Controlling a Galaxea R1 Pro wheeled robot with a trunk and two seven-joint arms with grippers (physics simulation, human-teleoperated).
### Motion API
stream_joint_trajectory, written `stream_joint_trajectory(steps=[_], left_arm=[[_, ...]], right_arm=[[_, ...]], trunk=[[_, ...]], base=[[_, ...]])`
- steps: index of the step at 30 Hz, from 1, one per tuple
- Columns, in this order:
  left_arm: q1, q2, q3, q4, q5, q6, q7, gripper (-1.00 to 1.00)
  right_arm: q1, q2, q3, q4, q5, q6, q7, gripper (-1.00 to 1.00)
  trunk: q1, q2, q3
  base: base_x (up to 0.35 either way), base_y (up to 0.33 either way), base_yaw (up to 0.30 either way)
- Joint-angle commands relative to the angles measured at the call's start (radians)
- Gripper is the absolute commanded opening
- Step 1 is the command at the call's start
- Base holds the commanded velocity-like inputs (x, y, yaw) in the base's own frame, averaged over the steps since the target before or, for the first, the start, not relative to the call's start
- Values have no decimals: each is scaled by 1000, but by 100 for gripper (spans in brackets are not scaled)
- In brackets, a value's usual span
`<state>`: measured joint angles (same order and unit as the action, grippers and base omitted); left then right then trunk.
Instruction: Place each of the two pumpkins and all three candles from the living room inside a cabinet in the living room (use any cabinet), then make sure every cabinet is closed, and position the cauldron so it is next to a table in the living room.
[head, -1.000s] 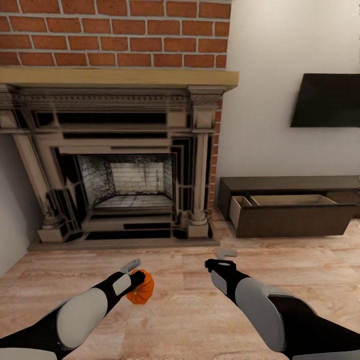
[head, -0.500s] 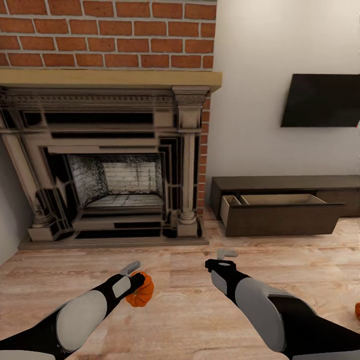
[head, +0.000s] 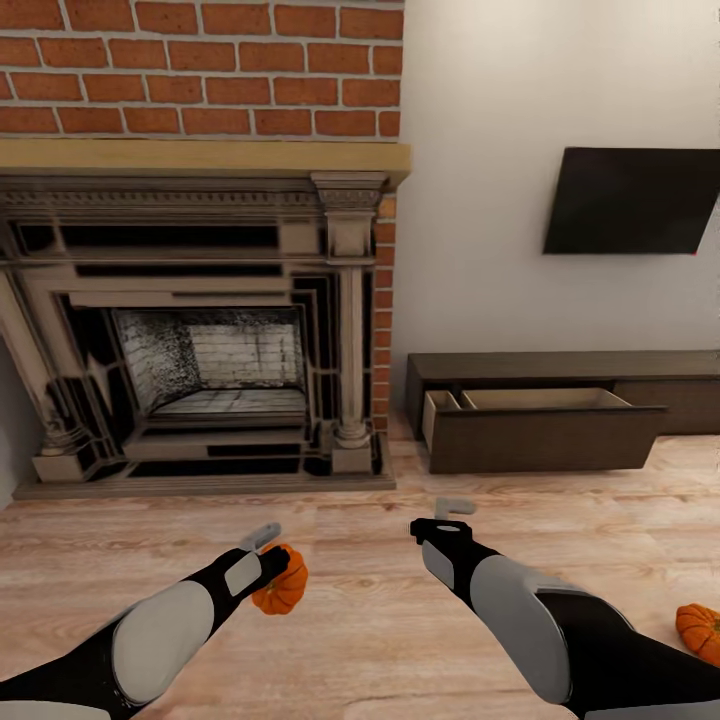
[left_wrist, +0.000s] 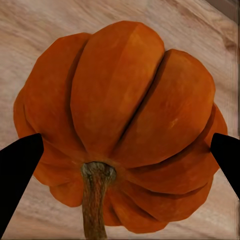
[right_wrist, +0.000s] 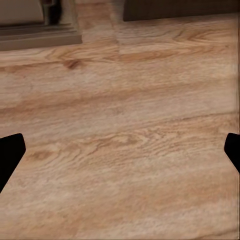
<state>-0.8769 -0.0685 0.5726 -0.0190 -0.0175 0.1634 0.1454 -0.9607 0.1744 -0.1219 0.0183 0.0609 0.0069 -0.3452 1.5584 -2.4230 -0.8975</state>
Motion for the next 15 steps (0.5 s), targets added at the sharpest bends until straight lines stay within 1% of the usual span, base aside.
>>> stream_joint_trajectory(steps=[1,15], left_arm=[[-1,-1,3,-3,-2,6,5,-100],[0,-1,3,-3,-3,6,5,-100]], right_arm=[[-1,0,-7,1,7,1,-3,100],[-1,0,-7,0,7,1,-3,100]], trunk=[[0,-1,-1],[0,-1,-1]], base=[[0,-295,0],[0,-295,0]])
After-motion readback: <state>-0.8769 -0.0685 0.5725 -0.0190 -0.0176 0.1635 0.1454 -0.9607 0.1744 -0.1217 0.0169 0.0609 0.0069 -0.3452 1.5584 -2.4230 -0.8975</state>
